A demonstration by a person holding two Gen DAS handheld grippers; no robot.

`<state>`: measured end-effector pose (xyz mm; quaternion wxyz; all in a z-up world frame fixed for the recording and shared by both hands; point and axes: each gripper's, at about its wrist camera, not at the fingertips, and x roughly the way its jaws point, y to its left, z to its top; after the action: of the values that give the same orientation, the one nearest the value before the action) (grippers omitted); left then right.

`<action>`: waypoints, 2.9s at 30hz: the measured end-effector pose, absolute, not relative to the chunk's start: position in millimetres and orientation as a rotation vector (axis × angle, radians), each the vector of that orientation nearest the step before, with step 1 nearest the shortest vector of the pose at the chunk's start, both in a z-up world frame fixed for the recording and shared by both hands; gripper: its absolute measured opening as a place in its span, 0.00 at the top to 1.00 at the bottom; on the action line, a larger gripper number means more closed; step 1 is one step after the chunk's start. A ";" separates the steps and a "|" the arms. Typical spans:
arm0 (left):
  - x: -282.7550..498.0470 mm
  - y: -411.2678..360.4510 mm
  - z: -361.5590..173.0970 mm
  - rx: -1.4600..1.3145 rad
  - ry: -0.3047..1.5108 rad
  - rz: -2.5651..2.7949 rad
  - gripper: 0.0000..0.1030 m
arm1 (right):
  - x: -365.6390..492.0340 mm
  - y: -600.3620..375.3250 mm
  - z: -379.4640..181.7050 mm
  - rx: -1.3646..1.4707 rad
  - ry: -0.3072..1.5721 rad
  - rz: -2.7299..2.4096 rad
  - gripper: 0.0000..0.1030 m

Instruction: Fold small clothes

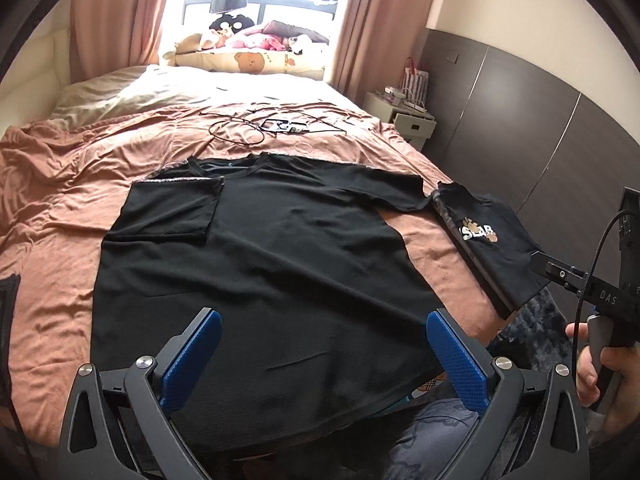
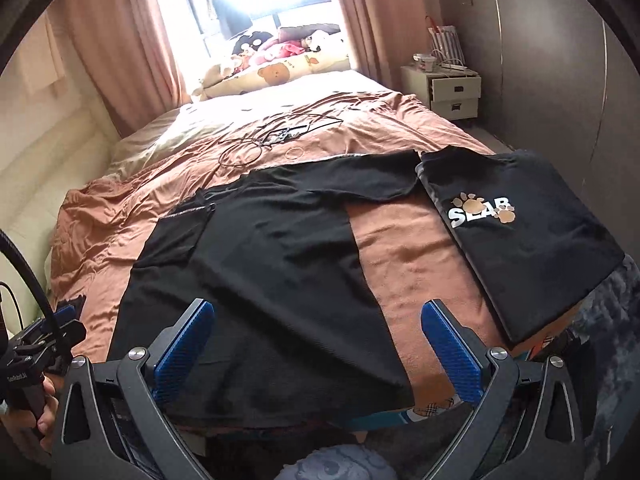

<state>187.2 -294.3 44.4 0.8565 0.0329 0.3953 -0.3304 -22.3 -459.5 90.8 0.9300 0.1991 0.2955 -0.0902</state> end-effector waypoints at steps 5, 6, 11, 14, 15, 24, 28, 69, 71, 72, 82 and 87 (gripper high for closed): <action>214.4 -314.6 42.4 0.052 0.841 -0.710 0.00 | -1.4 -486.1 81.5 0.499 0.556 -0.160 0.00; 220.1 -319.5 42.2 0.052 0.840 -0.714 0.00 | 3.8 -491.6 78.4 0.503 0.553 -0.171 0.00; 253.1 -344.7 37.0 0.051 0.839 -0.735 0.00 | 37.7 -518.0 60.7 0.566 0.522 -0.200 0.03; 273.9 -360.5 31.8 0.056 0.844 -0.749 0.00 | 59.6 -534.1 45.6 0.626 0.506 -0.210 0.09; 280.9 -365.5 30.1 0.058 0.843 -0.753 0.01 | 67.3 -538.9 40.3 0.642 0.503 -0.211 0.12; 348.4 -412.0 5.3 0.046 0.899 -0.775 0.21 | 144.7 -578.1 -1.6 0.743 0.489 -0.235 0.24; 373.0 -435.7 -11.7 0.065 0.931 -0.781 0.27 | 177.6 -593.4 -18.1 0.790 0.509 -0.274 0.30; 503.1 -606.7 -129.9 0.128 1.124 -0.853 0.83 | 351.4 -656.7 -55.5 0.875 0.535 -0.314 0.97; 503.5 -611.7 -132.7 0.125 1.134 -0.862 0.83 | 344.0 -655.4 -46.7 0.881 0.500 -0.278 0.97; 503.5 -614.2 -134.3 0.128 1.137 -0.866 0.83 | 341.9 -655.1 -42.4 0.888 0.481 -0.256 0.97; 501.6 -640.5 -153.7 0.152 1.185 -0.881 0.84 | 323.4 -642.8 -20.5 0.909 0.349 -0.059 0.97; 506.8 -645.8 -161.2 0.076 1.212 -0.890 0.84 | 323.0 -645.0 -38.3 0.936 0.347 0.003 0.98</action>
<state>506.8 -645.8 -161.2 0.7298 0.0347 0.5502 -0.4043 323.0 -645.0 -38.3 0.8781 0.4486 0.1665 0.0016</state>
